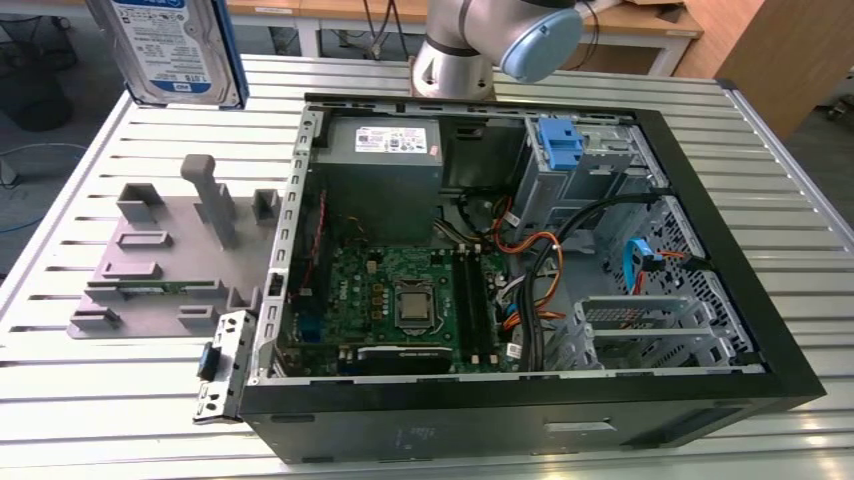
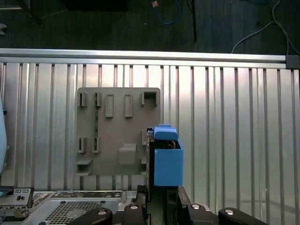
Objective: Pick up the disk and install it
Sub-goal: 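Pick up the disk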
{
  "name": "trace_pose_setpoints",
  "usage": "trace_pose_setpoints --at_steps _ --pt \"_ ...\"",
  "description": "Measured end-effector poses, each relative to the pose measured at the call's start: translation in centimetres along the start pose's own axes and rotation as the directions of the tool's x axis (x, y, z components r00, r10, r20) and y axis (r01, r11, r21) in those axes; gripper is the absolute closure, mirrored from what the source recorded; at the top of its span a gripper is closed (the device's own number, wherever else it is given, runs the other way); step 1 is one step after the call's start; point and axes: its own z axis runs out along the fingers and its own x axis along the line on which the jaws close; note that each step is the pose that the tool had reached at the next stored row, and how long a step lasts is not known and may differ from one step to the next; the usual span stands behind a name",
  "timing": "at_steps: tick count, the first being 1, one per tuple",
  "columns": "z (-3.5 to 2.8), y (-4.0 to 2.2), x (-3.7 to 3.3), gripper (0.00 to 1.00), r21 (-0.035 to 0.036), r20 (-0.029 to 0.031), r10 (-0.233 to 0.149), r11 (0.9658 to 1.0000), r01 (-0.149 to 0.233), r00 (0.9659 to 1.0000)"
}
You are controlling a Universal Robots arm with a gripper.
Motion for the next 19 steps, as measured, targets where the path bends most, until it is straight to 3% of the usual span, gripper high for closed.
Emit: trace_pose_setpoints --at_steps 6,19 --pt "-0.01 -0.59 0.00 0.65 0.0003 0.0002 0.000 1.0000 0.000 1.0000" --pt "-0.01 -0.73 -0.01 0.65 0.0003 0.0001 0.000 1.0000 0.000 1.0000"
